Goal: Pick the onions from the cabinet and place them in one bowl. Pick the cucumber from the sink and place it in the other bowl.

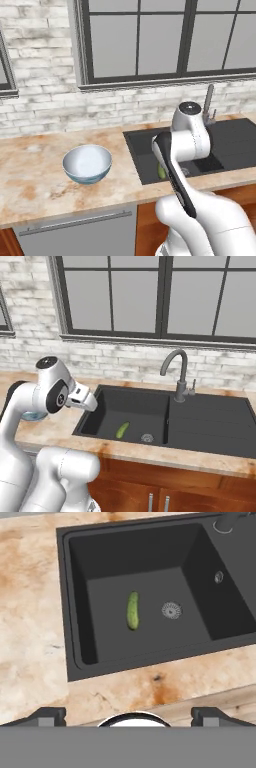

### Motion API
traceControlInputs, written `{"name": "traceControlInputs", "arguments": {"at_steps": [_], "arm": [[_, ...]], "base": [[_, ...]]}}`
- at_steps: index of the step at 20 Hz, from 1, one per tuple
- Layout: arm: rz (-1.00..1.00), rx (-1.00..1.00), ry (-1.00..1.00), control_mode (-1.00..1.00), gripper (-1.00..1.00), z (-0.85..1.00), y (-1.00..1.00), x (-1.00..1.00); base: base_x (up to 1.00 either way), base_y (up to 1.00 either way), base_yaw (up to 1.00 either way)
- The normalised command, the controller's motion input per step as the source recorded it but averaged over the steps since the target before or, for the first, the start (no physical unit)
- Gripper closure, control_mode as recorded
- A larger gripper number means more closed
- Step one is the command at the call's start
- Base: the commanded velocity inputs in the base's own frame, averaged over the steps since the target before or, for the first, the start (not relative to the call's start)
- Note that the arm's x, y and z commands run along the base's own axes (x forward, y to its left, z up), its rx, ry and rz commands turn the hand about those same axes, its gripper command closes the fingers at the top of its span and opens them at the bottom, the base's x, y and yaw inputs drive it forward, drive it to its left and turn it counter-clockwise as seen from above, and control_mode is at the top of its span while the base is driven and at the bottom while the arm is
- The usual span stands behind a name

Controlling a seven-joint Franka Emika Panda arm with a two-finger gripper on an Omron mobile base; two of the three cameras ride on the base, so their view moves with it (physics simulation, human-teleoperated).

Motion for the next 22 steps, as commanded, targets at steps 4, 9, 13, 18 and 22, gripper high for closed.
{"name": "traceControlInputs", "arguments": {"at_steps": [4, 9, 13, 18, 22], "arm": [[0.04, 0.0, 0.1, -1.0, -1.0, -0.2, -0.67, 0.94], [0.01, 0.04, 0.16, -1.0, -1.0, -0.65, -0.3, 0.66], [0.03, 0.09, 0.11, -1.0, -1.0, -0.8, -0.18, 0.55], [0.03, 0.0, 0.06, -1.0, -1.0, -0.62, -0.19, 0.55], [0.03, 0.0, 0.05, -1.0, -1.0, -0.64, -0.09, 0.53]], "base": [[0.0, 0.0, 0.0], [0.0, 0.0, 0.0], [0.0, 0.0, 0.0], [0.0, 0.0, 0.0], [0.0, 0.0, 0.0]]}}
